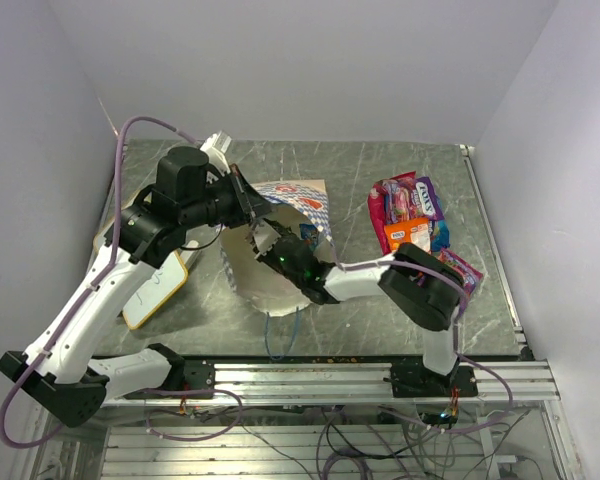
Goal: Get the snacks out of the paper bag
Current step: Take out the snack from the paper bag.
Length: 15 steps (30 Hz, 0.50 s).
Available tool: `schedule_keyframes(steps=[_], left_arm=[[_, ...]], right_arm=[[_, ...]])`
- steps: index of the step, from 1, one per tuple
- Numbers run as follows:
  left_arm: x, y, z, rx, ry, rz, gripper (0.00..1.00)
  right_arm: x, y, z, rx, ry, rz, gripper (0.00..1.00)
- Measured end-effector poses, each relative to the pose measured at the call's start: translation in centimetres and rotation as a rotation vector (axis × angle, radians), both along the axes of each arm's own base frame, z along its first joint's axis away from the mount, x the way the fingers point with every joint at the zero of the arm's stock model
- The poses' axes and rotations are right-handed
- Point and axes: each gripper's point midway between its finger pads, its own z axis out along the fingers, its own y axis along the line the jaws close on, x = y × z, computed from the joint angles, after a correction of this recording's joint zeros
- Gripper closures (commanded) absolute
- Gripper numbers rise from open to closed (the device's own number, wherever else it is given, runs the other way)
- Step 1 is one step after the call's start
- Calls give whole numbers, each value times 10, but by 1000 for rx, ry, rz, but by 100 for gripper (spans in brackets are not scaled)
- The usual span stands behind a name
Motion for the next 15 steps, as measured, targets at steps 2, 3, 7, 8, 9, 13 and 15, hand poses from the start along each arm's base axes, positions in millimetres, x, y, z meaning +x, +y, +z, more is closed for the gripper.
schedule_keyframes(steps=[2, 3, 7, 8, 9, 13, 15], left_arm=[[1, 1, 0, -5, 0, 13, 93], [1, 2, -1, -7, 2, 19, 93], [2, 1, -3, -13, 5, 24, 93], [3, 1, -3, -12, 6, 24, 93], [5, 0, -4, -11, 9, 24, 93], [13, -7, -9, -18, 20, 27, 93], [16, -10, -14, -34, 27, 31, 93]], right_arm=[[-15, -8, 9, 20, 4, 24, 100], [-20, -11, 11, 25, 7, 34, 100], [-40, -26, 12, 37, 25, 67, 100], [-45, -28, 12, 38, 32, 74, 100], [-48, -29, 13, 41, 37, 85, 100], [-63, -29, 34, 94, 27, 150, 100], [-68, -28, 48, 134, 5, 182, 100]])
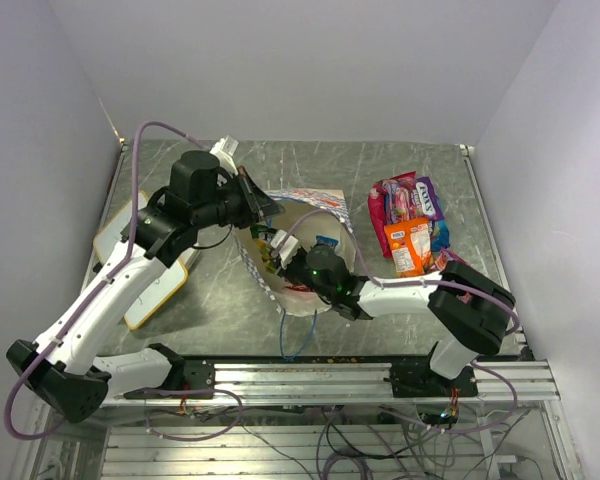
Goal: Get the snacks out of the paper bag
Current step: Take out the snack from the paper bag.
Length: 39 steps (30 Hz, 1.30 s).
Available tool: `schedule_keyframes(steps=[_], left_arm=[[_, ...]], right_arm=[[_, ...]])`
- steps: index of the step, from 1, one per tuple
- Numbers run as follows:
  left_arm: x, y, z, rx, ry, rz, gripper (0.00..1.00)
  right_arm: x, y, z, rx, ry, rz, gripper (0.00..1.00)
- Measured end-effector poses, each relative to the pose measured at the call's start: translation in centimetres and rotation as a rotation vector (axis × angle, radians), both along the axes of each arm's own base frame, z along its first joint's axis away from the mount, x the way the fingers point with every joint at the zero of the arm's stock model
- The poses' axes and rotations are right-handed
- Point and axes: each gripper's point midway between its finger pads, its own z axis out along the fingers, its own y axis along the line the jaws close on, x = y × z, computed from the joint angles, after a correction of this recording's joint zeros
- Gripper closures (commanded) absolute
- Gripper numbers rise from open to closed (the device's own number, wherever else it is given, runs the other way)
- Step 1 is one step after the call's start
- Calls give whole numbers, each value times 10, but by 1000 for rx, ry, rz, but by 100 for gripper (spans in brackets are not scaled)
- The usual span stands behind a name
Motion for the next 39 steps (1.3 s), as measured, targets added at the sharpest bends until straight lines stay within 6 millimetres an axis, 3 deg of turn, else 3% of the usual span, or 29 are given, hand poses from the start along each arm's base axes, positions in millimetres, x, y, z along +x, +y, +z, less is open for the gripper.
schedule_keyframes(steps=[6, 16, 22, 25, 32, 39], left_arm=[[-3, -3, -13, -19, 31, -5, 93], [-7, 1, 12, -49, -25, -6, 93], [-4, 6, 15, -20, -28, 0, 93], [-1, 7, 14, -16, -26, 5, 93], [10, 13, 8, -2, -20, 22, 93], [23, 5, -4, 0, 11, 6, 93]], right_arm=[[-6, 10, 23, 64, -63, 72, 100], [21, 22, 43, 57, -215, 69, 100], [30, 14, 56, 41, -247, 54, 100], [17, 6, 64, 39, -235, 92, 100], [-37, -23, 79, 58, -146, 226, 100], [-72, -54, 125, 75, -162, 293, 100]])
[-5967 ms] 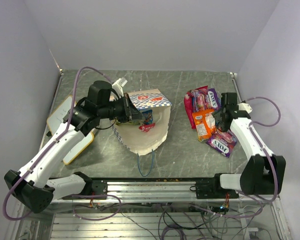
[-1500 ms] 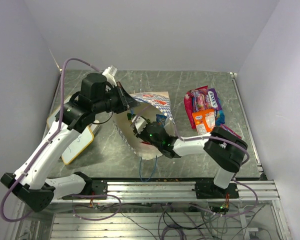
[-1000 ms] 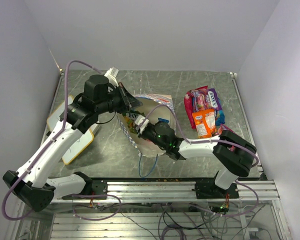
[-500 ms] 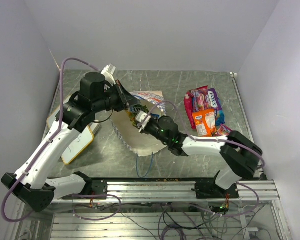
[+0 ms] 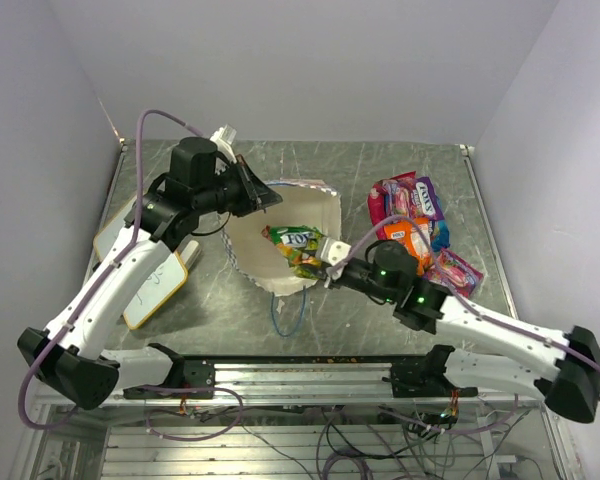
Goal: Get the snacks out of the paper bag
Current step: Place the snack at the center of the board.
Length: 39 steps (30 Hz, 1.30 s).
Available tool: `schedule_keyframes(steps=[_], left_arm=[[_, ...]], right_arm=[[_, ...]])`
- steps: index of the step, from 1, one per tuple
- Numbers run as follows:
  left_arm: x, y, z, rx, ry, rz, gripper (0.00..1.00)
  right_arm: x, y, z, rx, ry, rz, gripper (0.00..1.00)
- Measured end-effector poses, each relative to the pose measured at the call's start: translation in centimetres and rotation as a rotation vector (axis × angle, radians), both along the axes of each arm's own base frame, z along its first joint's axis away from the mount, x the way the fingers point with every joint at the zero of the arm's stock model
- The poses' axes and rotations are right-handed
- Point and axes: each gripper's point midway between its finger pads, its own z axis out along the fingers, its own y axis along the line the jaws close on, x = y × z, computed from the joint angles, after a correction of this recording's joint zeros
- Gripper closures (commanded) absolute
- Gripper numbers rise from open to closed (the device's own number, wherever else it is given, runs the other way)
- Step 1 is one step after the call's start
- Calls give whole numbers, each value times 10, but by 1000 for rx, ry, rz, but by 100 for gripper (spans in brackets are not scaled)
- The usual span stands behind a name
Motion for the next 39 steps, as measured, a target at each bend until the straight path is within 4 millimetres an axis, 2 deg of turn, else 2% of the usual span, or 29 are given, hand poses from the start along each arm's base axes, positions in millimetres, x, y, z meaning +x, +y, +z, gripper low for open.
schedule_keyframes(steps=[3, 7, 10, 12, 14, 16, 20, 22, 24, 28, 32, 34, 36, 39], left_arm=[[5, -1, -5, 3, 12, -4, 93], [11, -1, -12, 9, 32, 0, 93], [13, -1, -15, 9, 39, 3, 93], [13, -1, -16, 4, 40, 6, 93], [11, 0, -21, -1, 50, 10, 93], [8, 1, -25, -3, 63, 13, 93], [3, 3, -22, -11, 58, 16, 93], [-2, 5, -16, -26, 40, 14, 93], [-11, 8, -9, -48, 25, 6, 93], [-25, 10, 2, -82, -1, -14, 93], [-27, 10, 7, -95, -16, -23, 93], [-27, 8, 6, -96, -8, -32, 93], [-25, 5, 3, -95, 3, -42, 93], [-24, 1, -2, -90, 21, -58, 93]], right_arm=[[-10, -16, 30, -5, -46, 5, 100], [-7, -41, 86, 42, -139, -74, 100], [8, -68, 127, 109, -210, -231, 100], [24, -86, 139, 143, -226, -375, 100], [45, -105, 140, 160, -216, -539, 100], [71, -124, 130, 156, -172, -721, 100], [123, -168, 86, 161, 18, -1057, 100], [141, -200, 61, 187, 111, -1214, 100], [151, -231, 39, 219, 195, -1344, 100], [154, -302, -5, 299, 377, -1597, 100], [142, -364, -46, 386, 526, -1785, 100], [131, -374, -67, 381, 586, -1827, 100], [123, -367, -89, 365, 660, -1815, 100], [115, -360, -109, 356, 741, -1801, 96]])
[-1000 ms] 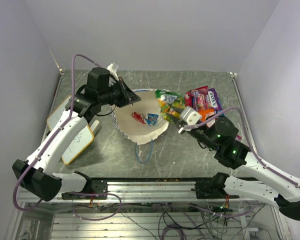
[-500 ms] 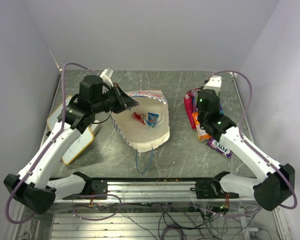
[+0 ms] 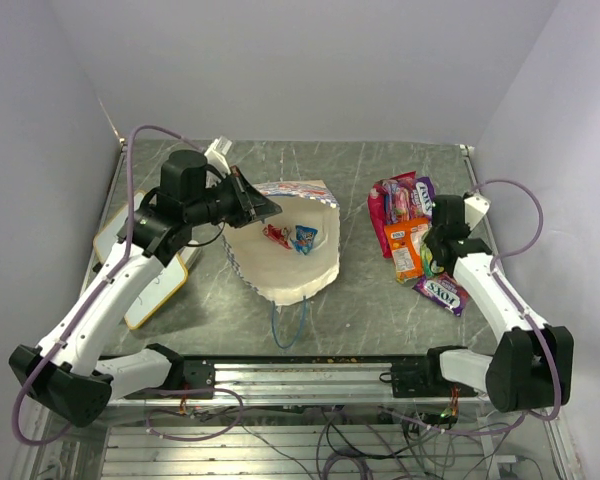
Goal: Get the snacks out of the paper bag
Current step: Place the snack at the center of the board, then take out the snack from the paper bag.
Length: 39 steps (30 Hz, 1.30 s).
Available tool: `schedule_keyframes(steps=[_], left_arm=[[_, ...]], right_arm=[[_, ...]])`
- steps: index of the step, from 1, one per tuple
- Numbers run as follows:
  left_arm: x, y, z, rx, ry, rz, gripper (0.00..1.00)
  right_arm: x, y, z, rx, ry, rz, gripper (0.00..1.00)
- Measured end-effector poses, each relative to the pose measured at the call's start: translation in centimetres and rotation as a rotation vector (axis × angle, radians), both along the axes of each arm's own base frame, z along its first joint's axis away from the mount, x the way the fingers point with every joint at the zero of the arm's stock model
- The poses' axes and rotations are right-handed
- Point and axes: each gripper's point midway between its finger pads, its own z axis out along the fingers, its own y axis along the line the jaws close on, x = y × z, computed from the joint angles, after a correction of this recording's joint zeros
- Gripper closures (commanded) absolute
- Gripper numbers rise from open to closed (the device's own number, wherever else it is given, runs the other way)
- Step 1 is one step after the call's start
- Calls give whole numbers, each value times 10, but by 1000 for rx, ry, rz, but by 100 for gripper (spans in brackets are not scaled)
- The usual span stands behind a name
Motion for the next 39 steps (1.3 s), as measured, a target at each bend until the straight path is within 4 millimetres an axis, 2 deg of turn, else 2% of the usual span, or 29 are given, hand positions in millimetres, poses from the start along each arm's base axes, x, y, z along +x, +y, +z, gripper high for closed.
schedule_keyframes(steps=[2, 4, 7, 10, 12, 14, 21, 25, 27, 30, 31, 33, 36, 39], left_arm=[[1, -2, -1, 0, 5, -10, 93], [0, -4, 0, -4, 7, -23, 93], [-4, -6, 0, -10, 10, -47, 93], [-7, -8, 1, -14, 10, -70, 93], [-9, -8, 2, -17, 10, -81, 93], [-9, -9, 2, -19, 14, -90, 93], [-2, -18, 10, -22, 27, -122, 93], [-5, -19, 10, -27, 35, -132, 93], [-7, -19, 8, -31, 45, -135, 93], [-12, -18, 2, -30, 65, -143, 93], [-12, -18, 1, -29, 70, -145, 93], [-13, -18, -1, -28, 75, -145, 93], [-13, -18, -1, -29, 79, -144, 93], [-12, -17, -2, -28, 80, -142, 93]], right_arm=[[-2, 2, -10, 17, 24, -1, 91], [-5, 4, -24, 29, 56, 2, 80], [-13, 6, -38, 41, 103, 11, 59], [-12, 10, -34, 62, 94, 27, 31], [-9, 14, -24, 82, 73, 41, 21], [-5, 20, -10, 109, 41, 63, 16], [1, 53, 46, 252, -86, 190, 16], [-4, 85, 61, 347, -121, 326, 16], [-8, 110, 66, 390, -123, 413, 16], [-22, 165, 71, 426, -112, 583, 16], [-31, 188, 73, 434, -109, 657, 16], [-44, 218, 78, 442, -101, 756, 16], [-51, 251, 100, 447, -128, 862, 16], [-54, 281, 139, 426, -217, 983, 16]])
